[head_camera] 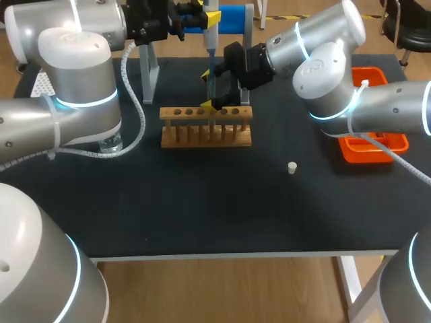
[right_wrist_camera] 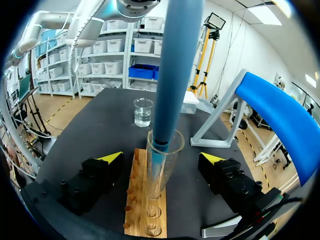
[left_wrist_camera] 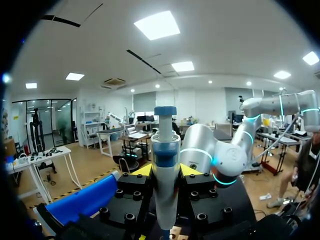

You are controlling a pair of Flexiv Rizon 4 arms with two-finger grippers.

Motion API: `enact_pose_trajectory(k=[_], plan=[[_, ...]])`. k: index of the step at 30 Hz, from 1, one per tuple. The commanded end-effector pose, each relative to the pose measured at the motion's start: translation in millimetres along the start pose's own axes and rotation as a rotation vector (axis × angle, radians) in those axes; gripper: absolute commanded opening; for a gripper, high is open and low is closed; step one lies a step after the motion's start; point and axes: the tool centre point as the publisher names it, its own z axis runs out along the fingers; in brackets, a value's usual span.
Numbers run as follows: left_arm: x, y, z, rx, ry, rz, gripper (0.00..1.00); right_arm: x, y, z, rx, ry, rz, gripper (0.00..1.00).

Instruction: Invert the test tube, pick up the pipette, mount the tip to pipette, aspirate from beaker and dispense into the tube, eject the tip, return the pipette, and cap with the stopper.

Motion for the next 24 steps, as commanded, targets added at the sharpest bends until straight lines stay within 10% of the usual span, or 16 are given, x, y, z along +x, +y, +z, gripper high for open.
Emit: enact_pose_trajectory(k=[1,24], plan=[[-0.2,0.6,1,0.003,-0.001,0.001,0.0,0,0,-1,0.002,0.002,0.0,1.0],[-0.2,0.6,1,0.003,-0.001,0.001,0.0,8,-4,-23,-0.025,-0.024,0.02,1.0]])
